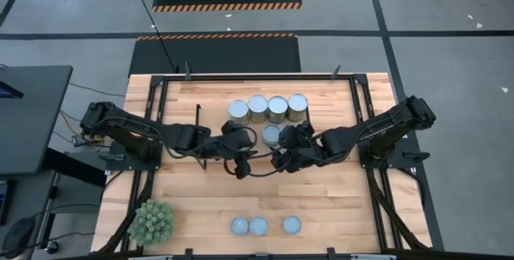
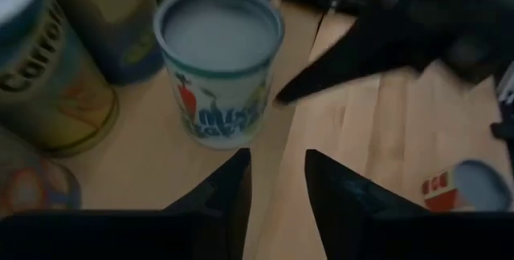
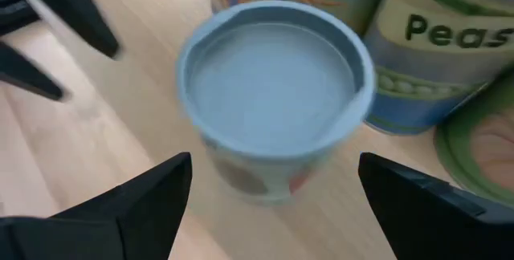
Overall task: Pick and place cans onto a shelf
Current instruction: Put the canned mixed vegetables on the shelf, then put the canned diced tomatoes on the shelf
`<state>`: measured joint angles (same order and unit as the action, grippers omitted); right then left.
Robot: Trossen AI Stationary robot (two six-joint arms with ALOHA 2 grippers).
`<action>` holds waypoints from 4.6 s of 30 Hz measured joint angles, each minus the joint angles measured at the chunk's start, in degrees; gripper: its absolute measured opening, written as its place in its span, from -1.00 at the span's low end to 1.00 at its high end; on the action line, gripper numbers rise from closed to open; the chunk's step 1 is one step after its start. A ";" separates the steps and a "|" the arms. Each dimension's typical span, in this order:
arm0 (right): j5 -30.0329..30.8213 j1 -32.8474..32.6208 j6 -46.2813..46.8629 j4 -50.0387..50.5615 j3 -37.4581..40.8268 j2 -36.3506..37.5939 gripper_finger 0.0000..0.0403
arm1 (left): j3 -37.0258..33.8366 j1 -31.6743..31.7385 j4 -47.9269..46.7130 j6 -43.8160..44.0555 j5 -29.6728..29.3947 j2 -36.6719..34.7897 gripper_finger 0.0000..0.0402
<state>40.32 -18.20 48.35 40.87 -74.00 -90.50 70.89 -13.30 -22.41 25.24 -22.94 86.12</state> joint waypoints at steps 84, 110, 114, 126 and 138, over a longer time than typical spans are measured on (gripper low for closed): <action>-10.89 -7.97 -4.45 13.13 -1.90 12.92 0.73 | 0.44 -1.41 14.99 -21.48 3.68 -0.26 -0.14; -12.00 -9.10 -8.06 -2.81 -1.95 9.07 0.73 | 1.72 -14.44 -7.59 -3.26 2.93 -4.00 -0.16; -12.56 -10.55 -8.07 -3.58 -1.95 7.09 0.73 | 4.49 -15.81 -14.43 -3.28 0.39 -4.10 -0.16; -14.08 -15.74 -1.71 -3.05 -1.92 1.60 0.73 | 6.49 -21.16 -26.36 3.47 -0.35 -4.08 -0.16; -14.43 -19.43 1.16 0.21 -0.48 1.50 0.73 | 6.47 -24.60 -27.50 7.97 -5.24 -4.06 -0.16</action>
<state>25.89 -37.63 49.51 41.08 -74.48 -89.00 77.36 -37.90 -49.91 33.22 -28.18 82.06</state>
